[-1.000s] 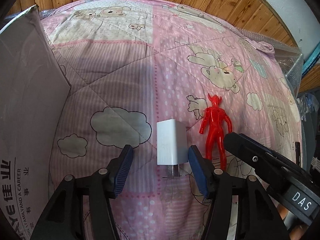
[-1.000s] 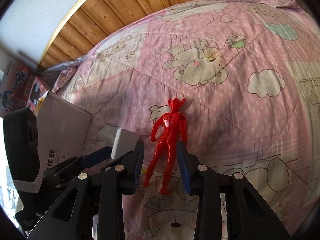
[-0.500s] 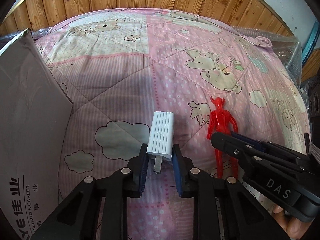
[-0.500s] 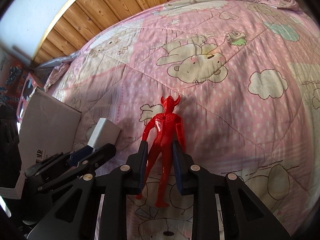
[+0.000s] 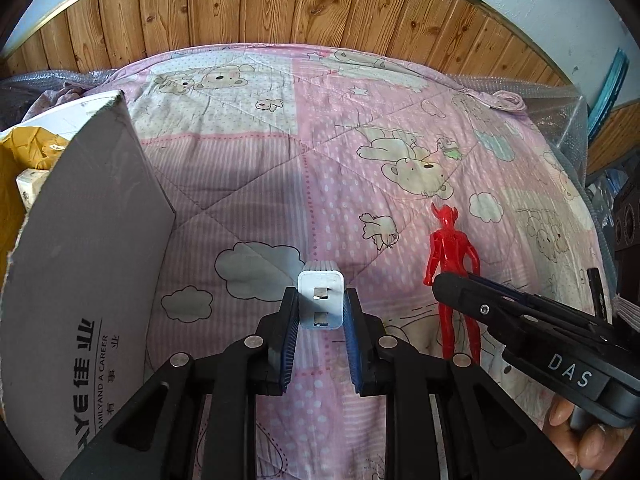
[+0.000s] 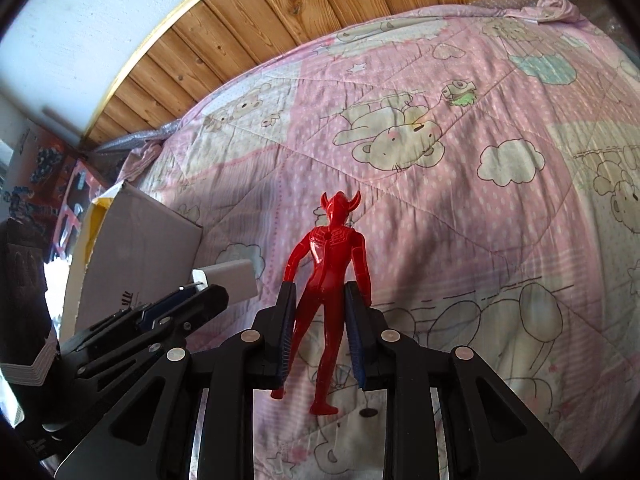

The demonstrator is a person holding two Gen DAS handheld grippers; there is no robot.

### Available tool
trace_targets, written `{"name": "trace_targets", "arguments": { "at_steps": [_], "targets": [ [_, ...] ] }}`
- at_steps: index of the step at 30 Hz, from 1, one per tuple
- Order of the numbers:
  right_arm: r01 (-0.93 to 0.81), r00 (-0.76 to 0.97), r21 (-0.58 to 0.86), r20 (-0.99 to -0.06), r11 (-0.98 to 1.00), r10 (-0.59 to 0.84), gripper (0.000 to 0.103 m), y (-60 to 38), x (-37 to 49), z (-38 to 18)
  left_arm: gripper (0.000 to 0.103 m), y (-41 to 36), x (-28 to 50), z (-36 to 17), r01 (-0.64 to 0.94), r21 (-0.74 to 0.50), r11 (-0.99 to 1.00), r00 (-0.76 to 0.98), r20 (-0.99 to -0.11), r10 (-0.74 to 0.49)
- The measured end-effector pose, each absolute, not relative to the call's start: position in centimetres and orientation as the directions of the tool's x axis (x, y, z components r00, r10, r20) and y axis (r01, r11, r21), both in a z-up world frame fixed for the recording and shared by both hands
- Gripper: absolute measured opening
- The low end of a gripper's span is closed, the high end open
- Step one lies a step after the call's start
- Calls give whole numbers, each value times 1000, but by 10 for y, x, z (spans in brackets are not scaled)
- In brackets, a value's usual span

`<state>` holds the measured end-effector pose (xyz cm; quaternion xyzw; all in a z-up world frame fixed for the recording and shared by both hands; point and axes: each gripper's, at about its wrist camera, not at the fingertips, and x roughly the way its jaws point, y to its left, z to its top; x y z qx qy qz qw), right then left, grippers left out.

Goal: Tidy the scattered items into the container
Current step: 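Lift and carry the charger with the left tool while the right tool carries the red figure over the box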

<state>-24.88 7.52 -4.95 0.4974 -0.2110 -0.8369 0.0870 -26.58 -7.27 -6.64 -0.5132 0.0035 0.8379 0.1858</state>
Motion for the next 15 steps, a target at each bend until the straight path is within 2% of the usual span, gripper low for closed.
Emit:
{"name": "trace_targets", "arguments": {
  "at_steps": [15],
  "targets": [
    [-17, -530, 460, -757, -888, -382, 25, 48, -202, 1, 23, -103, -218, -12, -311, -218, -925, -463, -815, 348]
  ]
}}
